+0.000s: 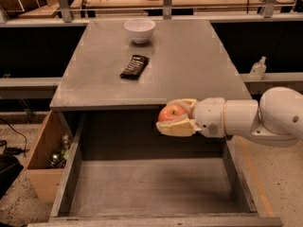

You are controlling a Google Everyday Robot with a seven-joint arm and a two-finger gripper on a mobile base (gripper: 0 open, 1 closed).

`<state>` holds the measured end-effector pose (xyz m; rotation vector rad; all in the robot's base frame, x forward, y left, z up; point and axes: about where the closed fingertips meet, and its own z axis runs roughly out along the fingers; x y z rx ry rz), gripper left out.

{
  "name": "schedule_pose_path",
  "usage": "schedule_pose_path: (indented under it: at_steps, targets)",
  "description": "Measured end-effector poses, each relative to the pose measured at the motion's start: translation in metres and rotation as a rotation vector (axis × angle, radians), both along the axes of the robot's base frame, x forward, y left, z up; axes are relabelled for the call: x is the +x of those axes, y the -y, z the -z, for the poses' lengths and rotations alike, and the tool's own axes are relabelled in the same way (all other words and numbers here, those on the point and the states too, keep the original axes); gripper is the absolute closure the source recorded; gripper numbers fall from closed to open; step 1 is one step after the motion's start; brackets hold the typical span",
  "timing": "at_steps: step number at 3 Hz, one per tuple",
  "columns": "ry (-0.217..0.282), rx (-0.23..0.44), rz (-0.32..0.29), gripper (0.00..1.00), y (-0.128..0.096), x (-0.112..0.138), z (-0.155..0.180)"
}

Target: Place apple into top drawer

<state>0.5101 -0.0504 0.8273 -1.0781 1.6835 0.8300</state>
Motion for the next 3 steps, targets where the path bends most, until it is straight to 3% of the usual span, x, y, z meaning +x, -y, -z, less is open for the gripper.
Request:
schedule_pose_path:
  at_steps: [1,2,3]
  targets:
    - [-0.033,-0.026,-0.031,1.00,-0.018,-0.018,0.028]
    - [-0.078,-0.083,-0.081,1.00,-0.033,-0.011,0.058]
    - [-0.078,-0.082,-0.081,1.00,-0.033,-0.011,0.057]
